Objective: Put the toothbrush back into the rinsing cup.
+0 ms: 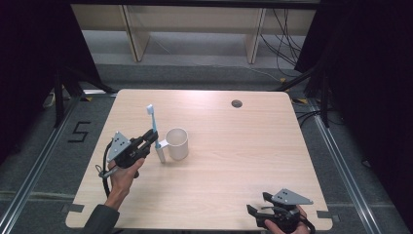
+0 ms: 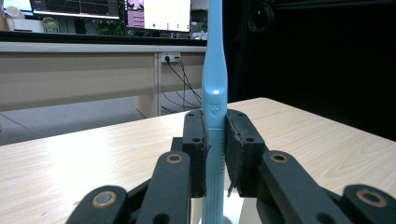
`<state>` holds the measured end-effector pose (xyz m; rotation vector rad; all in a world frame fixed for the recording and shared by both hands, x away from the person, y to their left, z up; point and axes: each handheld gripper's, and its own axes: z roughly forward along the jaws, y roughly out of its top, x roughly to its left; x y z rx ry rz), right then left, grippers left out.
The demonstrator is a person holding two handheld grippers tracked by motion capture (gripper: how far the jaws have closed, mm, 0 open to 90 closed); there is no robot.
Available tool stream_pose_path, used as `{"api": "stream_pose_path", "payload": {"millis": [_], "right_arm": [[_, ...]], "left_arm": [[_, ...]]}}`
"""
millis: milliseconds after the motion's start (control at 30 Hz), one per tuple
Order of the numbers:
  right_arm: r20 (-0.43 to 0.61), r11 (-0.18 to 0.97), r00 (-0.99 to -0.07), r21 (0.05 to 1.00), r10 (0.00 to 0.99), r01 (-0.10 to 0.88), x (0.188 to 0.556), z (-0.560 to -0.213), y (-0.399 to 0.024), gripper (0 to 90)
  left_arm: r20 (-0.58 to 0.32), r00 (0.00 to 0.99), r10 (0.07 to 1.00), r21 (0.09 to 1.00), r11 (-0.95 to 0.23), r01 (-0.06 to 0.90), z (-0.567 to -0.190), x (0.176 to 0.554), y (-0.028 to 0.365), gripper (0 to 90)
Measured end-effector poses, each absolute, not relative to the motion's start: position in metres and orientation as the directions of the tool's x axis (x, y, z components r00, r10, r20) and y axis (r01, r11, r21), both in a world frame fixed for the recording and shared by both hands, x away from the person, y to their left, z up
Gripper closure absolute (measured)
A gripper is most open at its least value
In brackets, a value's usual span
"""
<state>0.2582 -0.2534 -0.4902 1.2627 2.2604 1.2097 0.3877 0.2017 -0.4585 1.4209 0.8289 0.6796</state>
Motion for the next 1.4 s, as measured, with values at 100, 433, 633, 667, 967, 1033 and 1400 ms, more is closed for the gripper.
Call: {"api": "stream_pose_path", "payload": {"millis": [100, 433, 633, 667, 967, 1033, 1400], "right_arm": [[0.162, 0.258, -0.571, 0.772, 0.805, 0.581, 0.257, -0.489, -0.253, 25.6], [0.162, 0.257, -0.570, 0.771, 0.806, 0.583, 0.256, -0.489, -0.253, 25.7], [0.141, 0.273, -0.579, 0.777, 0.803, 0.567, 0.257, -0.489, -0.254, 25.7], [0.141, 0.273, -0.579, 0.777, 0.803, 0.567, 0.257, -0.489, -0.254, 25.7], [0.139, 0.273, -0.582, 0.780, 0.801, 0.563, 0.258, -0.489, -0.254, 25.7], [0.174, 0.249, -0.570, 0.770, 0.803, 0.587, 0.256, -0.489, -0.252, 25.7], [0.176, 0.244, -0.569, 0.774, 0.803, 0.585, 0.256, -0.489, -0.252, 25.7]], "left_arm": [[-0.088, 0.564, 0.821, 0.996, 0.054, 0.077, -0.463, 0.387, 0.202, 78.3], [-0.086, 0.568, 0.818, 0.996, 0.053, 0.074, -0.471, 0.388, 0.199, 78.3], [-0.084, 0.569, 0.818, 0.996, 0.047, 0.079, -0.476, 0.387, 0.198, 78.3], [-0.080, 0.568, 0.819, 0.996, 0.044, 0.077, -0.476, 0.387, 0.198, 78.3], [-0.076, 0.567, 0.820, 0.996, 0.032, 0.087, -0.486, 0.385, 0.198, 78.3], [-0.079, 0.569, 0.818, 0.995, 0.031, 0.093, -0.487, 0.385, 0.197, 78.2], [-0.068, 0.570, 0.819, 0.995, 0.011, 0.103, -0.492, 0.384, 0.196, 77.8]]}}
